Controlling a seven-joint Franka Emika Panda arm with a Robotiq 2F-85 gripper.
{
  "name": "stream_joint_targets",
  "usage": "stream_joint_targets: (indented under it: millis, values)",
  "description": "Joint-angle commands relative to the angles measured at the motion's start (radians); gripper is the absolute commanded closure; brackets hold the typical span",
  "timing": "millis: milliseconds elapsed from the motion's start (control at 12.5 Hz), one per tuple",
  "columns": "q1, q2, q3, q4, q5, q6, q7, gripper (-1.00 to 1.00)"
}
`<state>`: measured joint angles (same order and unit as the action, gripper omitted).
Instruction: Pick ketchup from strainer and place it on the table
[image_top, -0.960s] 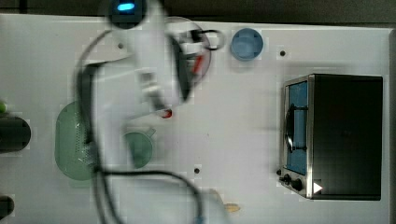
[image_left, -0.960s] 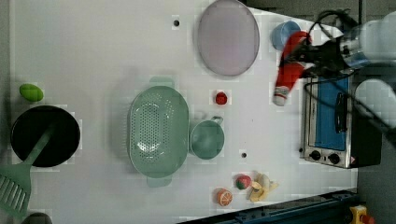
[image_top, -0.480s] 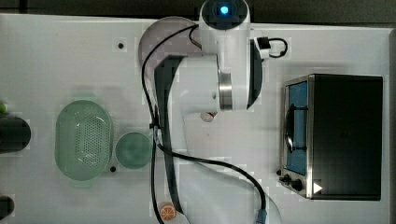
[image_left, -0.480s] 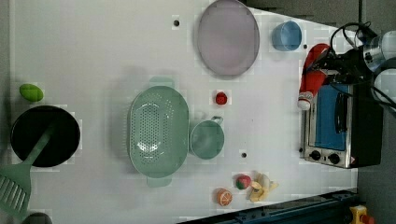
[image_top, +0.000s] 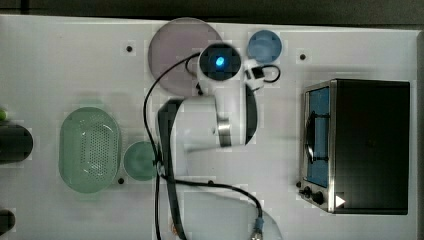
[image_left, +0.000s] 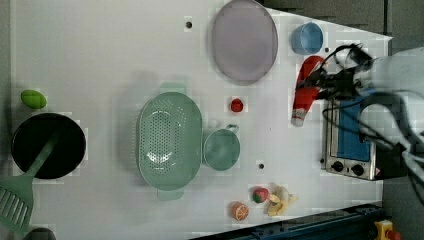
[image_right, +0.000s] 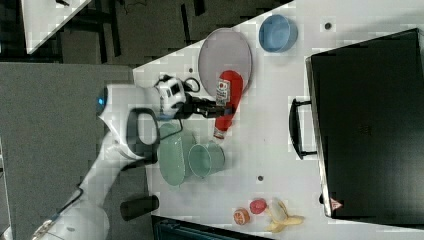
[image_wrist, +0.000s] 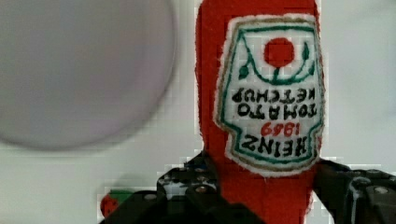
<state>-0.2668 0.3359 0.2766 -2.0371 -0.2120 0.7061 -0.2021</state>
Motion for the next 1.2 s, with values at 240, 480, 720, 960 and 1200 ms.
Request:
stream_joint_targets:
  millis: [240,480,720,960,1200]
  values:
    - [-0.030,-0.018,-0.014,-0.202,0.008,0.222,-0.047,-0.21]
    - [-0.035,0.004,-0.016,-0.240,0.008,0.234,-0.045,-0.21]
    - [-0.035,0.036,-0.013,-0.234,0.009,0.248,-0.045,-0.68]
    - [-0.034,-0.031,-0.001,-0.184,0.009,0.251,-0.045,-1.00]
    - [-0.034,-0.122,0.004,-0.098,0.011,0.175,-0.040,-1.00]
